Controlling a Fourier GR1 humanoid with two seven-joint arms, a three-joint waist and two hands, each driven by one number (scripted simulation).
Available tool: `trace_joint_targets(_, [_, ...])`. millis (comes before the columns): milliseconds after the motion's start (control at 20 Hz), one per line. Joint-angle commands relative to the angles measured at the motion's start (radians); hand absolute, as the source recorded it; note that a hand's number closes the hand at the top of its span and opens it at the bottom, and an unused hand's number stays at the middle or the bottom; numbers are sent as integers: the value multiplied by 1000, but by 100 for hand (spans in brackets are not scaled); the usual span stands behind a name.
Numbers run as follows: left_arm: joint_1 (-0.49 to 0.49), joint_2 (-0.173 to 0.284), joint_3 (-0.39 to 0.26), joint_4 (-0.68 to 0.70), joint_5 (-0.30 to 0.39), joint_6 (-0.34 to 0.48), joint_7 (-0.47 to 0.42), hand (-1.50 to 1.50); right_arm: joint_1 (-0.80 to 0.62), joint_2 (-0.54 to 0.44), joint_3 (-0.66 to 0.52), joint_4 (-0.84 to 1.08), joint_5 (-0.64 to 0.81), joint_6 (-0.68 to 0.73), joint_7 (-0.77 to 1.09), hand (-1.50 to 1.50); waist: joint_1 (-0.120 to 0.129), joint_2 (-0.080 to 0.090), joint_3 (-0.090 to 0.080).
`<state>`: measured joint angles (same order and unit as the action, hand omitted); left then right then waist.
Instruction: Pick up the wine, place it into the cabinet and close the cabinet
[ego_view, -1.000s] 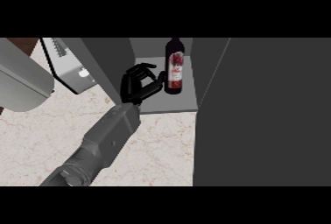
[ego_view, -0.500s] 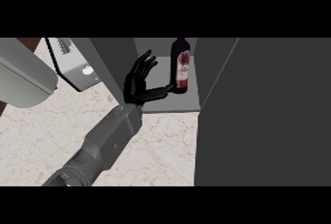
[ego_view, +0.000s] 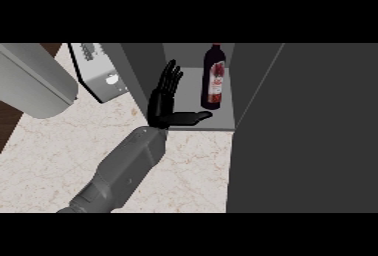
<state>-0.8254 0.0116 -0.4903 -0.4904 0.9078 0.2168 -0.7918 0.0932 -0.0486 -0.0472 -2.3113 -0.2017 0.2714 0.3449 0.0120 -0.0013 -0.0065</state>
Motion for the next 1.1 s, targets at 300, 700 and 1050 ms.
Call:
trace_joint_targets(300, [299,185,-164,-658,-101,146,204,-150,8,-10,2,-36,-2,-3,33,-150,20,-13,8])
trace_joint_targets(700, [572,369,-204,-1197,-158,290,338,-150,-25,46,98,-12,108,-44,13,-150,10,-6,7])
trace_joint_targets(1050, [733,433,-198,-1413,-233,343,377,-150,27,-83,28,-26,7,119,-10,150,-6,-2,7])
